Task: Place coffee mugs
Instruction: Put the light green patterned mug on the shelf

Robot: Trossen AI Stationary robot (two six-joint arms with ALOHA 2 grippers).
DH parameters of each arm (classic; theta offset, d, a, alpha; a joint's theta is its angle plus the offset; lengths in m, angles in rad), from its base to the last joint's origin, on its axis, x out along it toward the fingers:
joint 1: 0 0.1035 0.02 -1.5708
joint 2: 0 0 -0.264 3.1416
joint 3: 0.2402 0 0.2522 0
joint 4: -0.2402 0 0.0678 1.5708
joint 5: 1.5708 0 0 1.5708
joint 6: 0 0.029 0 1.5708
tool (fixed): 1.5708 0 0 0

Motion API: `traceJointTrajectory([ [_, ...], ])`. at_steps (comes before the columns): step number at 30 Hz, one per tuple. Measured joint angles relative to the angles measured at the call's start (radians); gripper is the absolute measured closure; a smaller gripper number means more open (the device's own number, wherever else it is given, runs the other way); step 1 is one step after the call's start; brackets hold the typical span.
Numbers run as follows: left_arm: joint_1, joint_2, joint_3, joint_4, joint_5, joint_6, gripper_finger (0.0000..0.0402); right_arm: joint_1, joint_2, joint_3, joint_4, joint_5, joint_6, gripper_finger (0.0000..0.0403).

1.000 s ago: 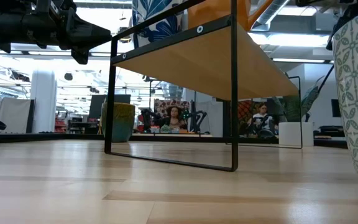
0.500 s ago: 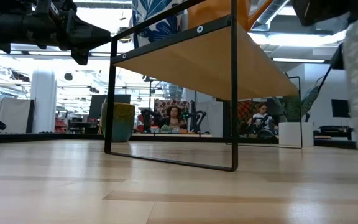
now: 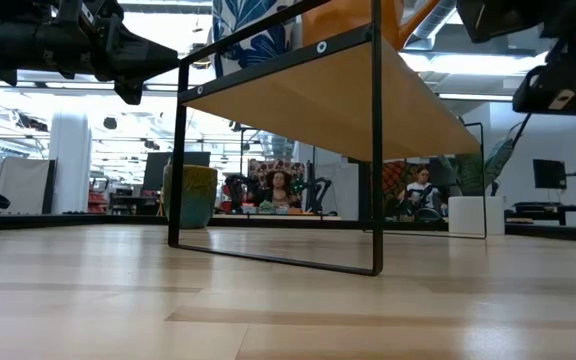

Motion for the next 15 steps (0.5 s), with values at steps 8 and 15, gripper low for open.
traceJointTrajectory([
  [8, 0.000, 0.000, 0.000, -0.004, 0.000, 0.000, 0.0346, -0.009, -0.095, -0.001, -0.145, 0.000, -0.041, 0.0357],
  [15, 0.000, 0.000, 0.000, -0.006, 0.000, 0.000, 0.0346, -0.010, -0.305, -0.001, -0.419, 0.000, -0.037, 0.0357],
])
